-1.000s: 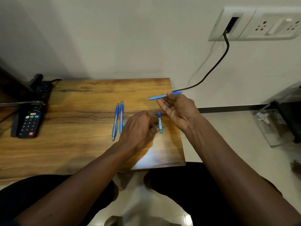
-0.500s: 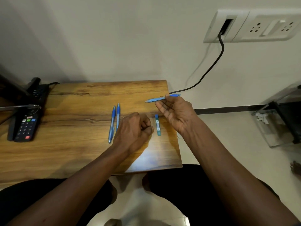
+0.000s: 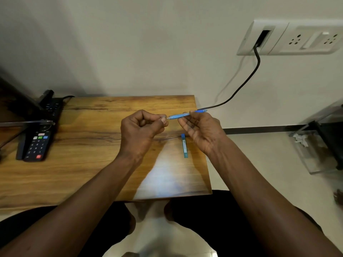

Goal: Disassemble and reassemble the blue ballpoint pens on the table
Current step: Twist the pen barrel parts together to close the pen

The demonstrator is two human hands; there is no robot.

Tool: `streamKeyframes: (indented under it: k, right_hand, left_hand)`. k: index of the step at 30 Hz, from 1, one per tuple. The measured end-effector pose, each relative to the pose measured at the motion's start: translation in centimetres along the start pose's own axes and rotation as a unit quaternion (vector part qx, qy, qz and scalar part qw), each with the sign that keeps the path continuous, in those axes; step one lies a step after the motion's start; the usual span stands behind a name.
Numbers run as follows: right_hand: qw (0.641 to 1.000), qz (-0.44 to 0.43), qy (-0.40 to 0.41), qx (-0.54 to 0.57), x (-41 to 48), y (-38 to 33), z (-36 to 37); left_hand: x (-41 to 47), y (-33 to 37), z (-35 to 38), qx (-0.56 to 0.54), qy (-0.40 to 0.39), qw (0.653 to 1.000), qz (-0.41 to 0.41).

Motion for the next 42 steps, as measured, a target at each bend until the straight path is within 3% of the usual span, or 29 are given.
streamKeyframes:
  k: [7,28,33,39,42]
  right_hand:
    - [1.000,-0.001,-0.005,-0.008,-0.3,0.4,0.5]
    - [0.997,-0.003,-0.057,-0.050,-0.8,2.1,1.4]
    - [0.995,0.033,-0.093,-0.010,-1.5,2.9,2.2]
    - [0.984,0.044,-0.143,-0.097,-2.4,3.2,3.9]
    - [0.968,-0.051,-0.087,-0.230,-2.3,2.8,4.2]
  left_hand:
    - [0.0,0.0,-0.5,0.036,-0.016,0.999,0.006]
    - [0.2,-0.7,-2.4,0.002,-0.020,0.999,-0.036]
    - [0.6,0.0,-3.1,-0.093,0.015,0.994,-0.057]
    - [1.6,2.2,-5.1,-0.183,0.012,0.981,-0.057]
    - [2.3,3.3,-6.7,-0.158,0.038,0.986,-0.032]
Point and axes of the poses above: each hand's wrist, its own x-axis towards the middle knuckle, its own z-axis out of the palm, y = z × x, the point moved 2 cm from there along x, towards the middle knuckle, and after that the axes turned 12 degrees about x, right-handed, at the moved point
